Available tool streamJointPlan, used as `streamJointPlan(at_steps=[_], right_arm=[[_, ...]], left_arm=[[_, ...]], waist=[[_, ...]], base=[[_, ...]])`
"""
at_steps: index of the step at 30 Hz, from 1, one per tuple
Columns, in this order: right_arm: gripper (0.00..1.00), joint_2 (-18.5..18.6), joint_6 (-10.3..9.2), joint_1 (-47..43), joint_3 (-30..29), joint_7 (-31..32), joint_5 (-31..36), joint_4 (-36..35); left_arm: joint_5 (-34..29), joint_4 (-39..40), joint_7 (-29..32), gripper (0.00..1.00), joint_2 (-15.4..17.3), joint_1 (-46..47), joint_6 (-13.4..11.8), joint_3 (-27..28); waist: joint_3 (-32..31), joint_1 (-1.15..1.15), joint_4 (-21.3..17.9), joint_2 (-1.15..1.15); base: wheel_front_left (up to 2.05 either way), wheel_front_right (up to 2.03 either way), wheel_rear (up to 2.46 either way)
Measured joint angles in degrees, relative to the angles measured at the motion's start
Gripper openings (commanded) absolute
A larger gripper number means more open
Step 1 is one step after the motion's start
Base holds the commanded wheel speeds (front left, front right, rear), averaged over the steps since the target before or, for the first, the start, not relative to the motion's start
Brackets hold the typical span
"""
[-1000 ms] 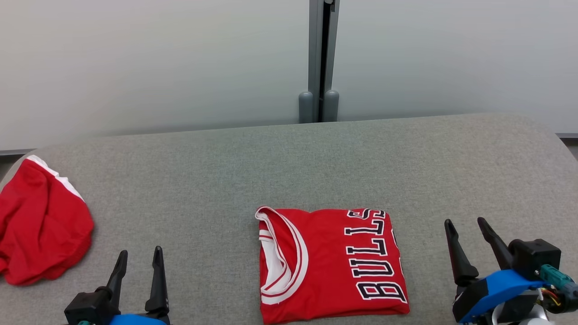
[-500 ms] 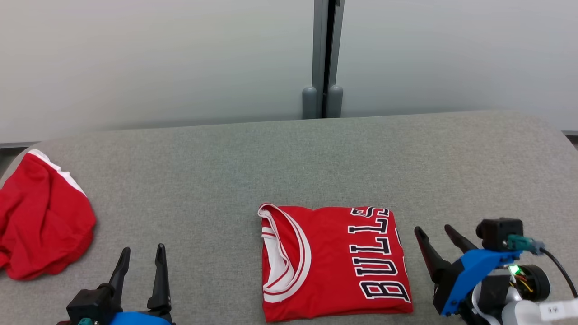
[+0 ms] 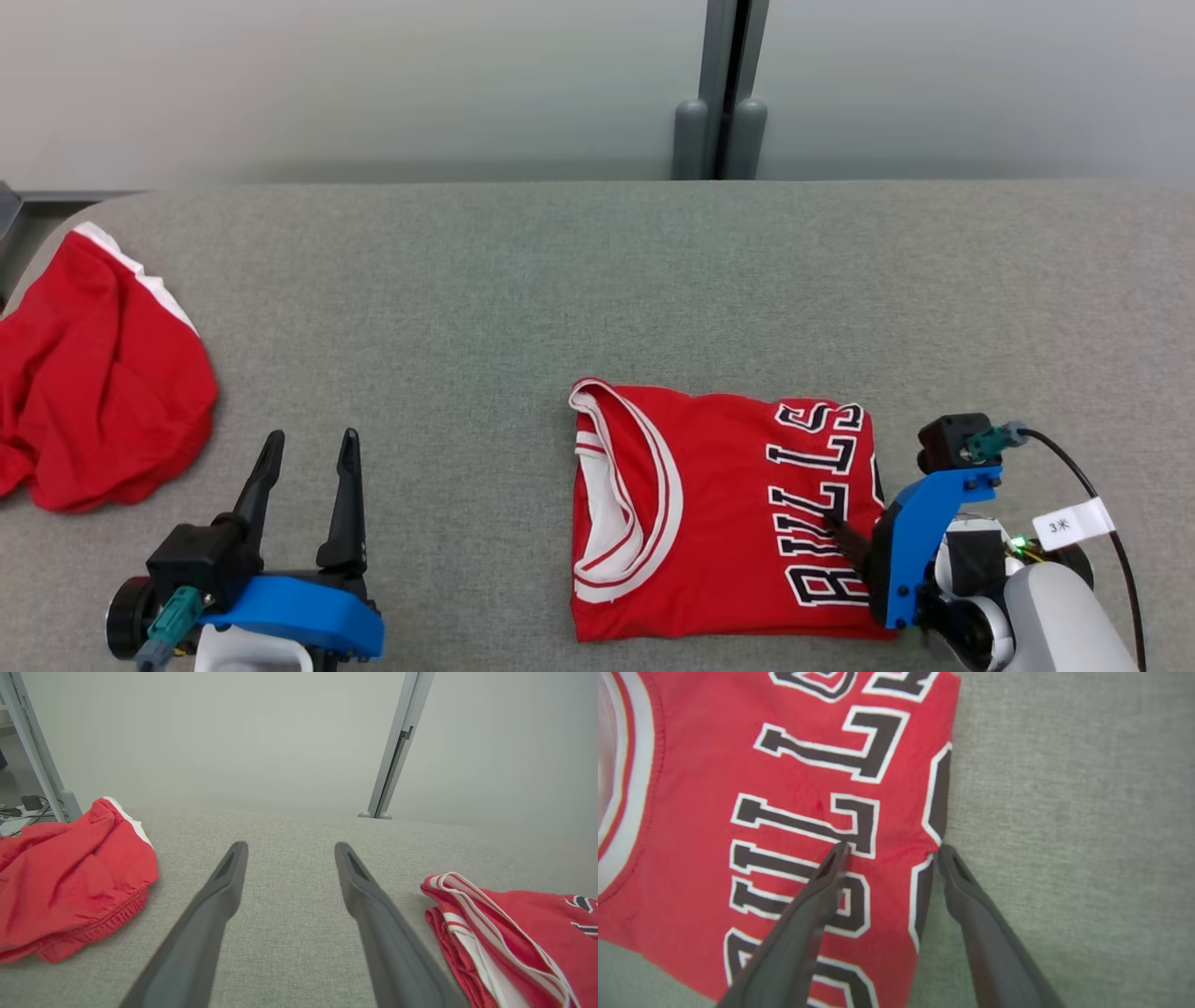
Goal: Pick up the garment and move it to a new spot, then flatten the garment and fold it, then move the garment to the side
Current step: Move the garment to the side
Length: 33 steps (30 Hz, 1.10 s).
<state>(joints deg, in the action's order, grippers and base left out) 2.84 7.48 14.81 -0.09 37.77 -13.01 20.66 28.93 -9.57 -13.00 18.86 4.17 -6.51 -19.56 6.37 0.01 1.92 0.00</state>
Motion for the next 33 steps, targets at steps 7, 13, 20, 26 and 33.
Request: streamJointPlan(at_steps=[7,13,20,26,33], right_arm=[[0.75,0.1,0.00,3.0,1.1,1.1,0.6,5.3],[0.00,0.8,-0.05,5.7,5.6,2.1,0.4,6.6],[0.00,12.1,0.02,14.2,19.2,4.6,-0.9,1.3],[0.00,26.2,0.02,23.7,28.3,3.5,-6.5,-1.2],[0.00,35.3,0.02,33.9,36.1,-4.0,-8.5,3.6]], left_arm=[[-0.3,-0.9,0.1,1.00,0.3,1.9,0.5,-0.7],[-0.3,-1.4,-0.1,1.00,0.2,2.5,1.0,-1.1],[-0.2,-0.6,-0.7,1.00,1.3,3.4,1.2,0.4],[-0.3,0.8,-0.8,1.00,2.1,6.3,1.5,0.8],[-2.2,3.4,0.9,1.00,4.5,10.8,1.9,0.6]], waist=[[1.4,0.00,0.4,0.00],[2.4,-0.01,-0.9,0.00],[5.0,0.00,-6.5,0.00],[8.6,0.00,-12.4,0.00],[15.0,0.00,-18.4,0.00]], base=[[0.00,0.00,0.00],[0.00,0.00,0.00],[0.00,0.00,0.00],[0.00,0.00,0.00],[0.00,0.00,0.00]])
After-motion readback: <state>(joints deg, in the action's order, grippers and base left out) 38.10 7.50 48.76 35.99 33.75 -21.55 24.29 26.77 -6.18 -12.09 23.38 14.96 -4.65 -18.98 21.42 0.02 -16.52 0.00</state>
